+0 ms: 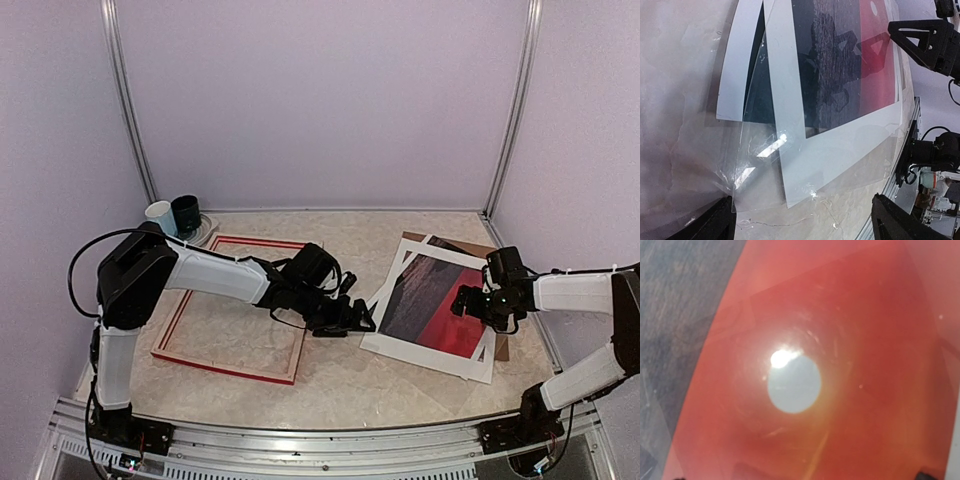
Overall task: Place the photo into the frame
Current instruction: Pick up the glass panel from the mat board.
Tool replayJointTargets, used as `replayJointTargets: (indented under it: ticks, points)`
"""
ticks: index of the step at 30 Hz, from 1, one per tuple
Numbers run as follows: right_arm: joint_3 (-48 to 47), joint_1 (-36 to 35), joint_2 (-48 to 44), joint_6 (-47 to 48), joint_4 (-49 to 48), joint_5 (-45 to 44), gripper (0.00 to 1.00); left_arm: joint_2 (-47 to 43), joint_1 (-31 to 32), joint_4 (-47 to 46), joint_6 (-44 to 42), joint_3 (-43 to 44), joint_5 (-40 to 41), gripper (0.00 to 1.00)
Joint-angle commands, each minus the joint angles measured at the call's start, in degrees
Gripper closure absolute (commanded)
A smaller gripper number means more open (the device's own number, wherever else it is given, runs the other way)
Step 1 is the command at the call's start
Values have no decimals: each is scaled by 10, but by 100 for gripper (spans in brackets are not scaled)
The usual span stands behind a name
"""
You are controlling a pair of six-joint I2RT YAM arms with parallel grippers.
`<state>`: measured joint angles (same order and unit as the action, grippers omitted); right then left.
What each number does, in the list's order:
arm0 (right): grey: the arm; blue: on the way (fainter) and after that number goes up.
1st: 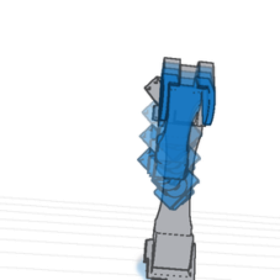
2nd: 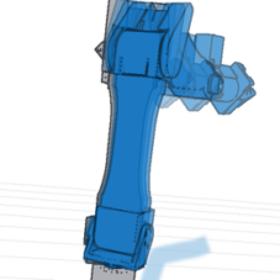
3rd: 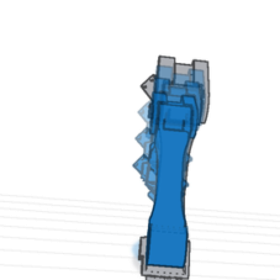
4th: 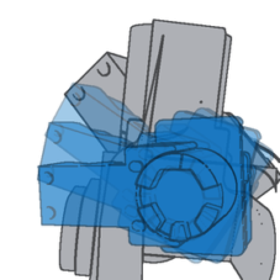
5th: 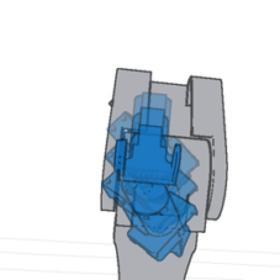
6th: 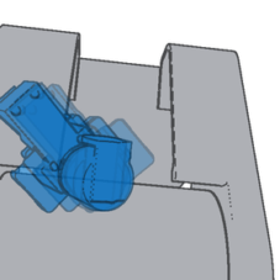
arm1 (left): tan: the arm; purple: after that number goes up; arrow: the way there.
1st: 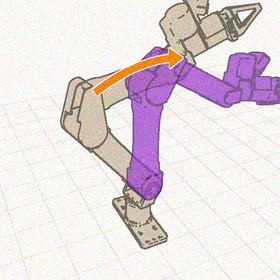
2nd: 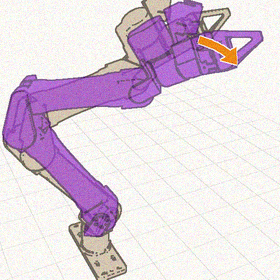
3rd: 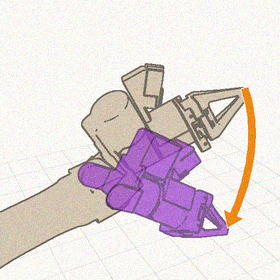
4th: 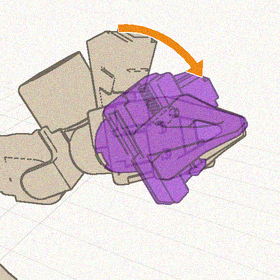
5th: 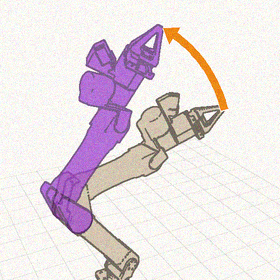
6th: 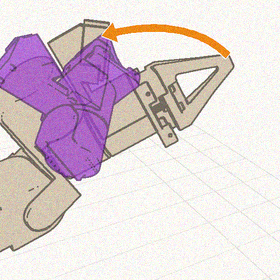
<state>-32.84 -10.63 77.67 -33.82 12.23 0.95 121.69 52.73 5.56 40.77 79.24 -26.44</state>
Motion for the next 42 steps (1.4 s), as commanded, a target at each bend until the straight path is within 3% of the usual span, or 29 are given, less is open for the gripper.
replayJointTargets:
  ticks: [1, 6, 15, 25, 30, 35, 42]
  points:
    - [15, 3, 12, -1, 32, 25, 1, 19, -2, -33, 23, -4, -29, 7]
    - [18, 3, 14, 0, 28, 30, 1, 14, -7, -113, 57, -26, -56, 9]
    - [20, 3, 10, 3, 28, 32, 1, 10, -9, -135, 62, -30, -43, 21]
    - [20, 3, 2, 5, 33, 32, 1, 15, -10, -116, 59, -32, -26, 49]
    - [18, 3, -2, 6, 37, 32, 1, 16, -11, -107, 54, -33, -19, 70]
    - [17, 3, -10, 4, 43, 31, 1, 10, -11, -110, 52, -39, -16, 73]
    - [12, 3, -22, 3, 54, 30, 1, 4, -11, -124, 54, -47, -16, 95]
